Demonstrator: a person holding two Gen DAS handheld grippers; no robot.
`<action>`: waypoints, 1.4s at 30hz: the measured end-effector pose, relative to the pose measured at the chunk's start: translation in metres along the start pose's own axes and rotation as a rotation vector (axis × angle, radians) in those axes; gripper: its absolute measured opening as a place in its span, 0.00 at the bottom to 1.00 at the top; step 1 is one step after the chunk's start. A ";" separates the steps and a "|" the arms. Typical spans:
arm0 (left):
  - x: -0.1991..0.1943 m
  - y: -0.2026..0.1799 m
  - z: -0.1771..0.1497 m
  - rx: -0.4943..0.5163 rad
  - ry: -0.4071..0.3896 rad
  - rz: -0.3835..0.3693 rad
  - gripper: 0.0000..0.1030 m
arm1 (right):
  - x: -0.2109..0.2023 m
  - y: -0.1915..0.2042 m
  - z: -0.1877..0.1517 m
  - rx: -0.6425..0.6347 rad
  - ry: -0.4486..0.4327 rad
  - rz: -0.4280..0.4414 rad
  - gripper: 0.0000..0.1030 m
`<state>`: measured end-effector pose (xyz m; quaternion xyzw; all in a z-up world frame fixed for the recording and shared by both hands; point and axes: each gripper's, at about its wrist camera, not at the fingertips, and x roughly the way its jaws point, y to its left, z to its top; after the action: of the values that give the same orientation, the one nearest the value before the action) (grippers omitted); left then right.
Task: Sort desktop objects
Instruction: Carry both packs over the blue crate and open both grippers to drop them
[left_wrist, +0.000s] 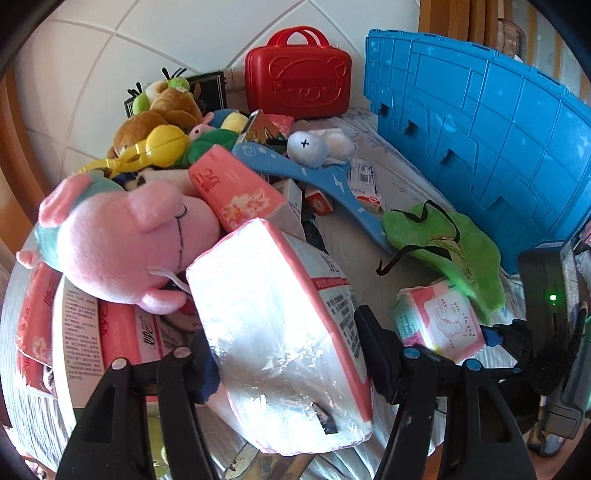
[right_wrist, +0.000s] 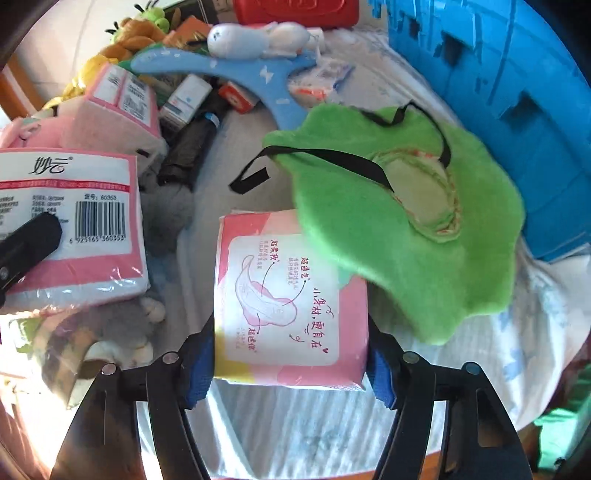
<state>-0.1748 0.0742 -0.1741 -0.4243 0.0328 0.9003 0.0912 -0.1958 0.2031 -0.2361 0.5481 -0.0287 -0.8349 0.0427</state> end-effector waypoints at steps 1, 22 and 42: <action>-0.008 0.001 0.003 -0.001 -0.019 0.007 0.61 | -0.014 0.002 0.000 -0.011 -0.027 0.004 0.66; -0.171 -0.014 0.097 0.008 -0.487 0.058 0.61 | -0.284 0.022 0.048 -0.072 -0.649 -0.131 0.66; -0.083 -0.354 0.239 0.118 -0.155 -0.196 0.61 | -0.296 -0.332 0.128 0.047 -0.557 -0.345 0.66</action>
<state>-0.2368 0.4427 0.0486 -0.3485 0.0370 0.9136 0.2060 -0.2097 0.5635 0.0537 0.2965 0.0349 -0.9467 -0.1214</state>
